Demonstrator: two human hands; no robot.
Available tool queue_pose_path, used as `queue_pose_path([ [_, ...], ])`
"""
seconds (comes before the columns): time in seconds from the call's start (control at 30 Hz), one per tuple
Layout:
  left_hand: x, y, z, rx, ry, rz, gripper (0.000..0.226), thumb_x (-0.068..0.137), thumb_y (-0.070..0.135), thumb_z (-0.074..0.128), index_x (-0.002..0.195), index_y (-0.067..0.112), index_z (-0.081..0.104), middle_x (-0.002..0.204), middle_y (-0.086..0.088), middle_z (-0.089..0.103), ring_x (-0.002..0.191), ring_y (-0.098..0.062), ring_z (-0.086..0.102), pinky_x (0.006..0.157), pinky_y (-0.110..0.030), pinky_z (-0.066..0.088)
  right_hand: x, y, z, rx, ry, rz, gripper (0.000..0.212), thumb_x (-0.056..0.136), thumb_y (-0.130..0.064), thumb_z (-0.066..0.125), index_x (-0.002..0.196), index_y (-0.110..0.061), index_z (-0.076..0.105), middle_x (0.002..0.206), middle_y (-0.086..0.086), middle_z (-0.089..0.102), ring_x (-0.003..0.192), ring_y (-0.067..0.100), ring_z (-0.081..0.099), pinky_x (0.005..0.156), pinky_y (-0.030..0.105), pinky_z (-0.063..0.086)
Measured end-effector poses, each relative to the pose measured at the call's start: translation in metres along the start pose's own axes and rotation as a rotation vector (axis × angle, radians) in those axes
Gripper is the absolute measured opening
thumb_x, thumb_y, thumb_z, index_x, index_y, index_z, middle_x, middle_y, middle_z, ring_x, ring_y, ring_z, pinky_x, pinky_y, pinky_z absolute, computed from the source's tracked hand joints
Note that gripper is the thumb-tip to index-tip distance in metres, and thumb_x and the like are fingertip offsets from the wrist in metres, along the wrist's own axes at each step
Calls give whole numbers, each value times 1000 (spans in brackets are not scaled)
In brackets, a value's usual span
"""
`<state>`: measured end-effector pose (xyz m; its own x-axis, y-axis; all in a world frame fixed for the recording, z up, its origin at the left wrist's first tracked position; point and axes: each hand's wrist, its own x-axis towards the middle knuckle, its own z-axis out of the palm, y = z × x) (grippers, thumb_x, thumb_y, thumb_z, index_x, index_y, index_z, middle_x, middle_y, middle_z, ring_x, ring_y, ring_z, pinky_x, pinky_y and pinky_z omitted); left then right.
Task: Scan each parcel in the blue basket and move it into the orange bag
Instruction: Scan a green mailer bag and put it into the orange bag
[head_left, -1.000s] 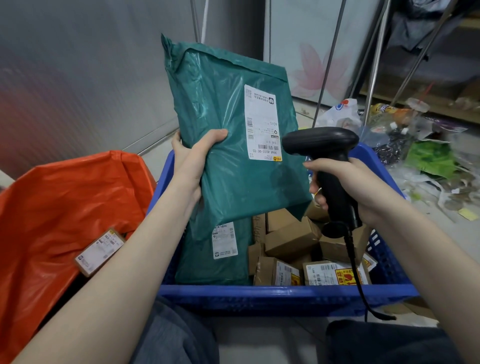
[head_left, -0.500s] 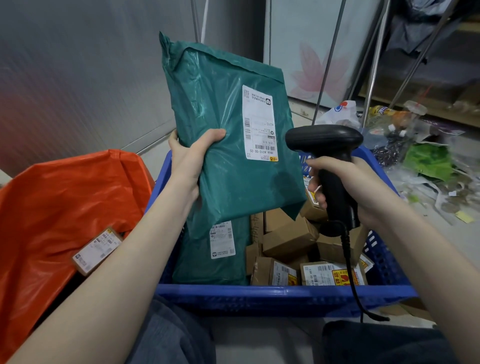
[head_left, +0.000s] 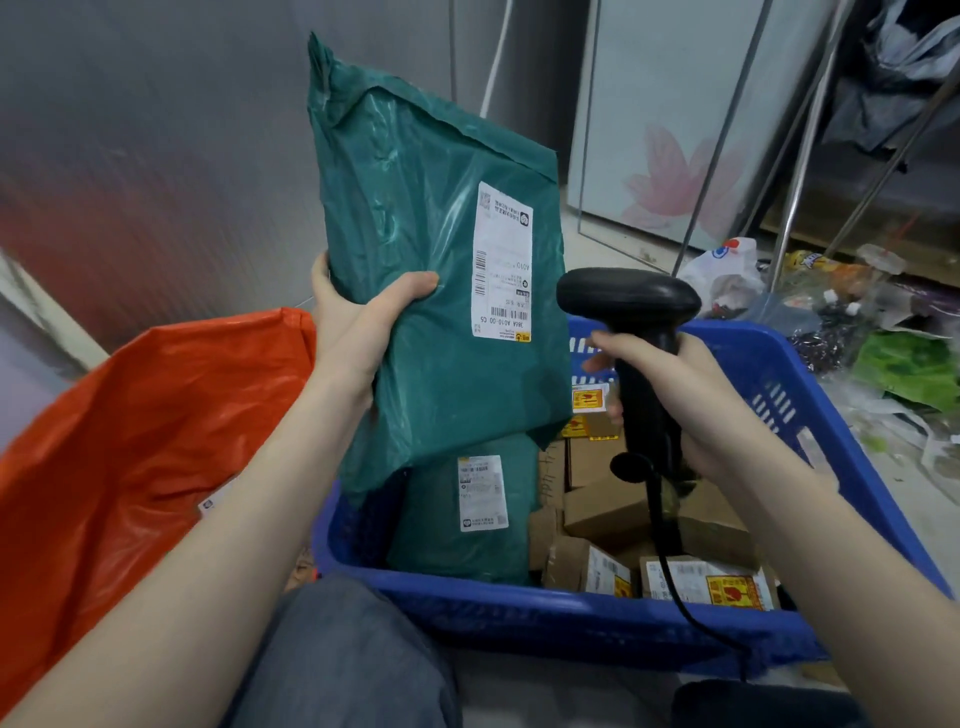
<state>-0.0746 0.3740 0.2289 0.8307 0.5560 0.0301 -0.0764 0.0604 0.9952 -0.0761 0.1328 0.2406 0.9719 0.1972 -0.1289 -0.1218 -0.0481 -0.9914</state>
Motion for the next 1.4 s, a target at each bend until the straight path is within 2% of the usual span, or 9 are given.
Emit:
queue_pose_path([
  [0.1,8,11,-39,67,62,33,115,38,44,85,138,27,33,128,7,52,115,-13,57,101,-38,47,2,-5,33,31,-28,22,29,89,-23,64,105,1,60,68,-1,64,46,16,51,43,24,45],
  [0.5,26,39,-192,390,443,81,127,32,62,84,144,40,26,137,5,41,127,-17,45,109,-41,36,4,-14,164,-42,-253,9,16,89,-20,65,83,-7,60,77,5,64,42,17,50,44,23,45],
  [0.63,17,33,-223,668,520,22,123,44,60,79,147,38,17,140,-5,34,132,-25,35,113,-49,24,9,-1,199,-96,-321,36,21,88,-21,66,89,-1,62,60,-2,63,42,16,52,44,24,46],
  [0.7,13,19,-232,796,544,-13,120,50,57,81,148,36,14,139,-9,34,132,-29,35,109,-51,22,11,11,214,-121,-352,65,21,87,-21,66,90,0,63,63,1,64,43,16,54,46,25,47],
  [0.87,13,-41,-244,1053,504,-143,122,54,59,79,151,31,10,137,-17,35,130,-35,33,104,-49,25,20,48,240,-159,-385,171,22,88,-21,66,87,0,61,77,22,60,47,20,53,47,28,46],
  [1.0,14,-95,-253,1151,434,-244,122,55,62,77,151,30,10,136,-16,35,127,-36,34,103,-49,26,33,70,256,-164,-390,235,23,90,-21,63,91,1,57,54,14,50,41,20,50,42,24,44],
  [1.17,18,-150,-263,1246,354,-382,120,57,65,75,152,29,10,137,-18,35,126,-36,34,102,-48,27,50,89,267,-198,-401,255,28,90,-22,63,95,5,58,63,16,51,44,20,54,44,27,48],
  [1.3,30,-176,-268,1325,351,-360,120,57,68,73,151,27,12,134,-19,37,124,-35,35,100,-47,28,58,98,274,-199,-418,279,25,90,-22,63,87,3,58,60,18,56,45,21,55,47,28,51],
  [1.4,47,-181,-269,1376,344,-294,118,57,68,72,151,25,15,131,-18,38,121,-35,37,98,-46,28,62,105,278,-181,-417,298,23,90,-21,63,87,2,59,50,2,58,42,18,55,44,26,51],
])
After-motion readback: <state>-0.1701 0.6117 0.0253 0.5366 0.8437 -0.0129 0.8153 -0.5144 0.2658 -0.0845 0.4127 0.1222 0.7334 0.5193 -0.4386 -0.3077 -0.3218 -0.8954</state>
